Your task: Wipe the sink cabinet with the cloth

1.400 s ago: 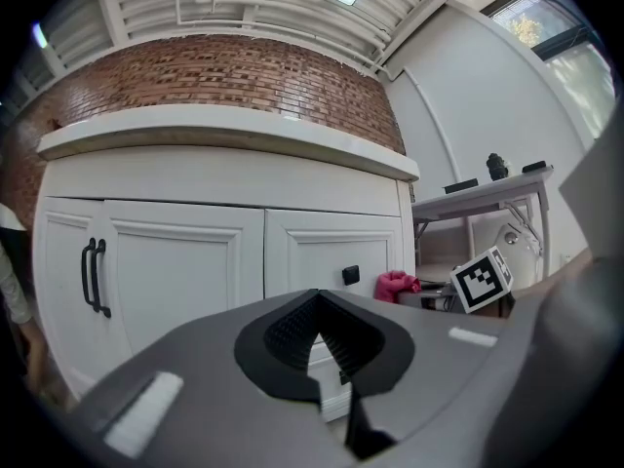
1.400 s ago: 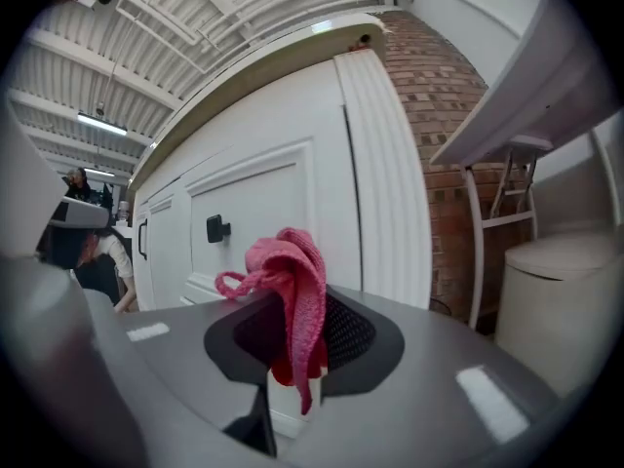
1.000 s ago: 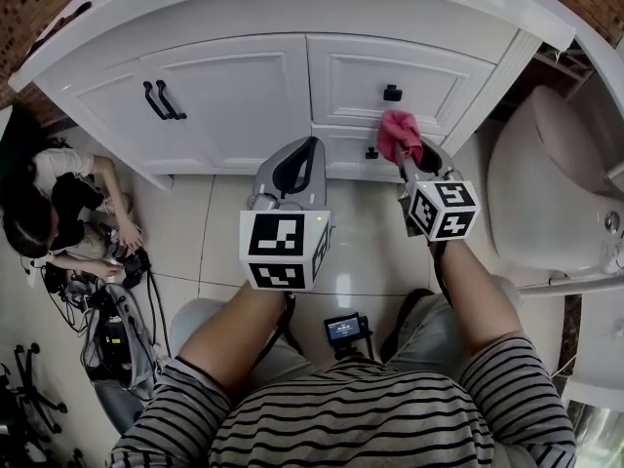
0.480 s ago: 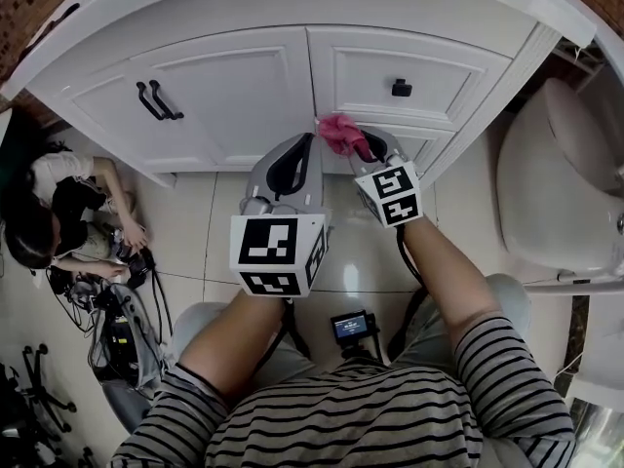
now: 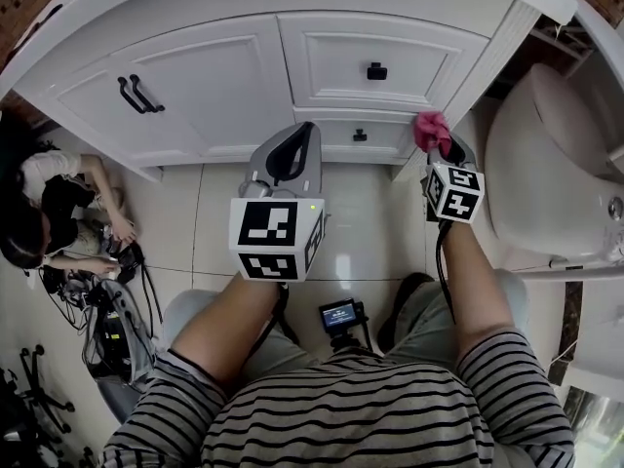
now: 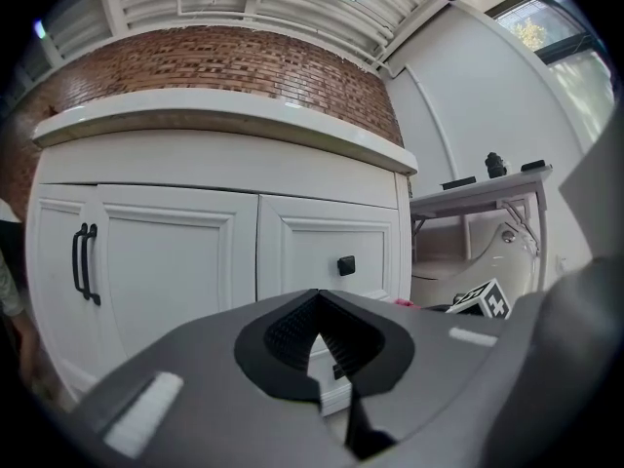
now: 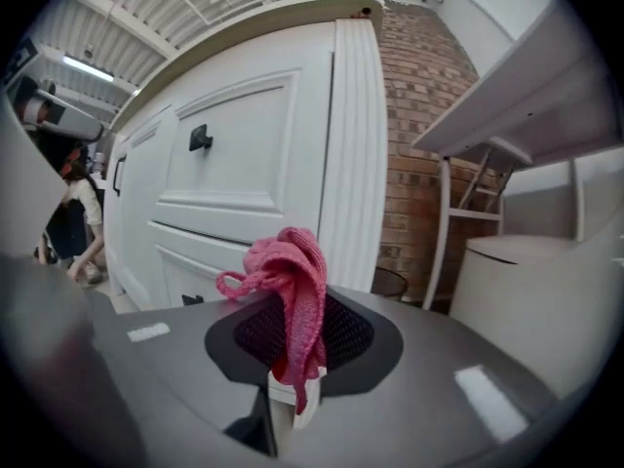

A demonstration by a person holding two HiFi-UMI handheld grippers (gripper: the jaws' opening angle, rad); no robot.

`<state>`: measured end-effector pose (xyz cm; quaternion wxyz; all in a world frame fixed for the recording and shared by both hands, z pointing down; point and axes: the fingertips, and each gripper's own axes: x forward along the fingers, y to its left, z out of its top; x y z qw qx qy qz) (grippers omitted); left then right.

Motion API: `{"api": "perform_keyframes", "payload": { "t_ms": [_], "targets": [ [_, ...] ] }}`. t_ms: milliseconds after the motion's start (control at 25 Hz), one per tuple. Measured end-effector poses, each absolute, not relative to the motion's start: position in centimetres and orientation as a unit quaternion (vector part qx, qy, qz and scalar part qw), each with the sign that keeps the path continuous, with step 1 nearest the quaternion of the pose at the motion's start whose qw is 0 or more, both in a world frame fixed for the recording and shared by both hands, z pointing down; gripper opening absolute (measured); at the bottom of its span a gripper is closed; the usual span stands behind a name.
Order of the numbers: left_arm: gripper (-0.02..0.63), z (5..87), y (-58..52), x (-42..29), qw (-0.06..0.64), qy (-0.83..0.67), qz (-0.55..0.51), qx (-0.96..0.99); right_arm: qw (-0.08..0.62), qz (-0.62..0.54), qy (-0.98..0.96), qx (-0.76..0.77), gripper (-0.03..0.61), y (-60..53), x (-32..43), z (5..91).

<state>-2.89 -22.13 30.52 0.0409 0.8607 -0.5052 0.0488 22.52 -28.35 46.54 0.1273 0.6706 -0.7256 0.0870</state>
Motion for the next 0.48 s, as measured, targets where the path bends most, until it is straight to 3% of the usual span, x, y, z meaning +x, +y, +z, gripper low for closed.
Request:
{"api": "perform_keyframes", "payload": {
  "t_ms": [120,320,480],
  "targets": [
    [0.0,30.3,-22.1,-3.9,0.044,-0.513,0.045,0.856,0.1,0.099,-0.729,0.67,0.075,-27.9,20.7,46.6],
    [0.0,30.0,-22.1,-5.6,0.049,-0.525,0.035,0.849,0.069,0.077,-0.831,0.547,0.075,-28.0,6.9,46.5],
    [0.0,30.4,-22.6,-6.6,0.054,-0.528,0.036,0.847,0.096,0.067,-0.866,0.486,0.075,-29.4,-1.7,48.9]
  ]
}}
